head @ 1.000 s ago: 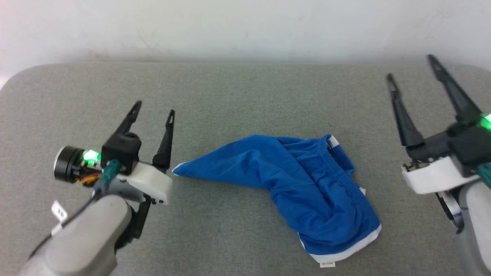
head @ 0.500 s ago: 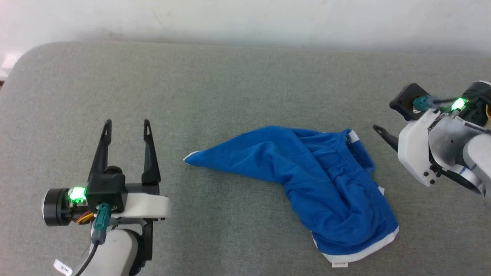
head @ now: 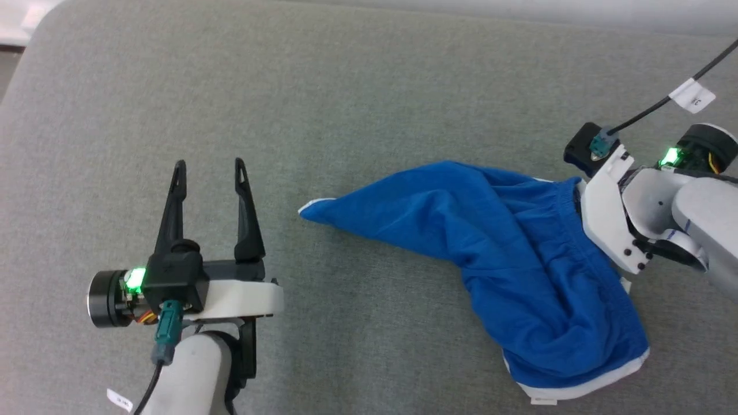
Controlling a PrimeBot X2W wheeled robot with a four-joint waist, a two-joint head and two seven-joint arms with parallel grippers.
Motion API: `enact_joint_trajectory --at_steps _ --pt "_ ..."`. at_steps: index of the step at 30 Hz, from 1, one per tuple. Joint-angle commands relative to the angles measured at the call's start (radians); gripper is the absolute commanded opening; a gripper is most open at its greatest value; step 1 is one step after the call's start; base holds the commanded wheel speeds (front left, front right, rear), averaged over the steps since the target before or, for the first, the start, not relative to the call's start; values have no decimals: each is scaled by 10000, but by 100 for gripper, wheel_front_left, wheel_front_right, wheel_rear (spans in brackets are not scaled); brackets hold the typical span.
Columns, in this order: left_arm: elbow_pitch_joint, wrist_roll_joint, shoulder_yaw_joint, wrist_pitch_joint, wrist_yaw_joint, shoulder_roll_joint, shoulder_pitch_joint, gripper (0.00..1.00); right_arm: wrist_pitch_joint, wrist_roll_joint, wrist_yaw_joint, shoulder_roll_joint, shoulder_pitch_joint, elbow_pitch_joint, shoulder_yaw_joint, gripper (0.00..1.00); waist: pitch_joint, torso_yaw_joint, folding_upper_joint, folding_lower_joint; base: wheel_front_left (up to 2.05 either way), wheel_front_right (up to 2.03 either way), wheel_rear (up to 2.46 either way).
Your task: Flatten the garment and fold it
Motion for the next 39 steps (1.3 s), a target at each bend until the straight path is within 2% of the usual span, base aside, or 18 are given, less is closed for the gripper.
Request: enact_joint_trajectory --at_steps 1,4,5,6,13,17,22,29,34,37,38,39 --pt "63 133 193 -47 -172 -177 -146 100 -74 133 -21 183 58 202 158 100 454 417 0 -2 0 0 0" --pt "129 289 439 -47 -396 -392 -142 100 -284 86 -21 310 187 318 277 97 504 421 0 -2 0 0 0" --pt "140 340 533 -47 -451 -436 -120 100 -494 -20 -21 313 151 310 292 19 492 381 0 -2 0 0 0" --pt "150 384 625 -47 -499 -475 -85 100 -782 -146 -21 292 79 325 302 0 469 332 0 -2 0 0 0" --pt "171 621 1141 -47 -825 -636 116 100 -3509 41 -21 -80 -1030 835 -132 0 97 -184 0 -2 0 0 0" --pt "114 750 1204 -47 -991 -732 97 100 -4365 225 -21 -580 -1460 1455 -603 0 51 -327 0 -2 0 0 0" --pt "45 855 1189 -47 -1142 -836 53 100 -4414 629 -21 -1060 -1212 2350 -873 0 236 -377 0 -2 0 0 0" --pt "63 911 1244 -47 -1247 -933 -15 100 -4100 1244 -21 -1356 109 3819 -754 0 517 -359 0 -2 0 0 0" --pt "149 968 1316 -47 -1298 -955 0 100 -4210 1801 -21 -1164 974 4487 -735 0 456 -435 0 -2 0 0 0" --pt "224 1021 1363 -47 -1309 -931 102 100 -4806 1869 -21 -948 1128 4660 -798 2 225 -598 0 -2 0 0 0" --pt "252 1042 1363 -47 -1313 -919 154 100 -5074 1833 -21 -862 1147 4724 -826 38 106 -659 0 -2 0 0 0" --pt "288 1055 1372 -47 -1318 -899 216 100 -5351 1770 -21 -787 1163 4760 -833 100 -27 -727 0 -2 0 0 0"
